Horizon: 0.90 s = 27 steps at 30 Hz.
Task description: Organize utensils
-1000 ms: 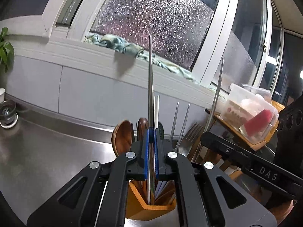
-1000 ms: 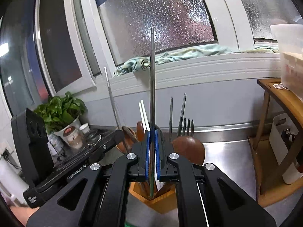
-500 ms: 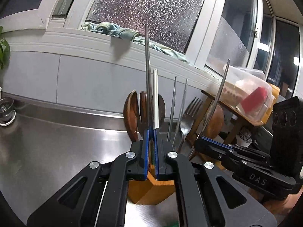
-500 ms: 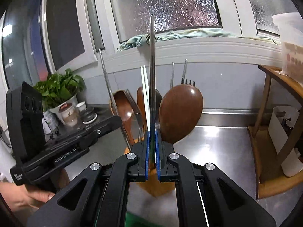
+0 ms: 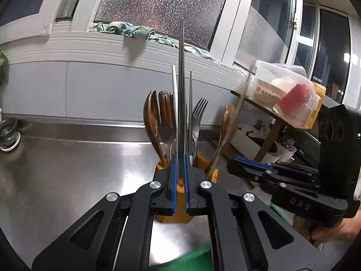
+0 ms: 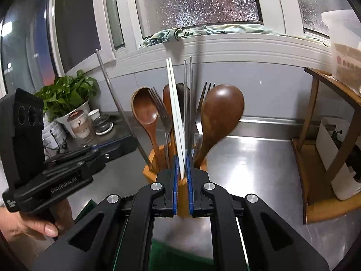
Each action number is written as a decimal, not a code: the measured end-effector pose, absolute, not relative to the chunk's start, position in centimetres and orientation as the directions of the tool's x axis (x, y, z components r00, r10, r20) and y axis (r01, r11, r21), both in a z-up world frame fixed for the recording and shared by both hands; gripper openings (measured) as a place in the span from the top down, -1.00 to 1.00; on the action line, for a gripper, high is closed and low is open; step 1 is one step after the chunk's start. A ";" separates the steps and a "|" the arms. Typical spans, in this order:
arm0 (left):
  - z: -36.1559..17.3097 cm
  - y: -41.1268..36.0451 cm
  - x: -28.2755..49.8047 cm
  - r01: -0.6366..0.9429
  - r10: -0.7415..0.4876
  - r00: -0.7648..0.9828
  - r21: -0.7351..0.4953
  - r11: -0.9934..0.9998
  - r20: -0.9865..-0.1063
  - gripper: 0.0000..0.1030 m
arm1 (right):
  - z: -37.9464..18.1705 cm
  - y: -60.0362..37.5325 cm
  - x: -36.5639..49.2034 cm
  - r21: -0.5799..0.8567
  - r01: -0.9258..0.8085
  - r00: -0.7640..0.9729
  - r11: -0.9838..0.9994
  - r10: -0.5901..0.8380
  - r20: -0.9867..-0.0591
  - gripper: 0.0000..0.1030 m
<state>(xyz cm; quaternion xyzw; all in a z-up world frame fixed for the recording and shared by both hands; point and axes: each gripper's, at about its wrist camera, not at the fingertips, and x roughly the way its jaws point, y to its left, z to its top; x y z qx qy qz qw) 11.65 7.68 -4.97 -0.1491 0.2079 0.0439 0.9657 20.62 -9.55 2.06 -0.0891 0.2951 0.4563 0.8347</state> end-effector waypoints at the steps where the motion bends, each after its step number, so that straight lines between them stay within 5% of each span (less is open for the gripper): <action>1: -4.9 7.6 11.1 -0.150 0.026 0.907 -0.267 0.952 -0.419 0.92 | 2.1 -10.2 20.2 0.117 -0.813 0.412 0.571 0.705 -0.578 0.83; 7: -4.3 6.8 7.2 -0.176 0.046 0.901 -0.266 0.948 -0.431 0.88 | 2.8 -14.2 18.9 0.138 -0.778 0.436 0.613 0.684 -0.585 0.83; 13: -2.8 5.5 3.6 -0.208 0.042 0.875 -0.296 0.932 -0.482 0.05 | 4.5 -17.9 17.9 0.167 -0.730 0.433 0.663 0.637 -0.637 0.77; 14: -2.5 5.3 3.2 -0.209 0.035 0.870 -0.305 0.929 -0.491 -0.12 | 4.7 -18.4 17.8 0.182 -0.719 0.415 0.670 0.626 -0.660 0.69; 16: -1.8 4.7 2.3 -0.207 0.018 0.863 -0.320 0.924 -0.505 -0.31 | 4.6 -18.9 17.5 0.201 -0.711 0.362 0.674 0.596 -0.717 -0.23; 17: -1.6 4.4 2.1 -0.211 0.015 0.854 -0.321 0.923 -0.520 -0.45 | 4.6 -19.3 17.2 0.210 -0.708 0.345 0.674 0.591 -0.729 -0.42; 22: -1.1 3.2 1.0 -0.223 -0.016 0.815 -0.339 0.914 -0.579 -0.86 | 5.1 -20.2 15.8 0.243 -0.705 0.270 0.666 0.570 -0.776 -0.94; 27: -1.1 2.4 0.2 -0.240 -0.026 0.768 -0.326 0.914 -0.639 -0.84 | 6.3 -20.6 14.9 0.213 -0.705 0.288 0.676 0.548 -0.785 -0.93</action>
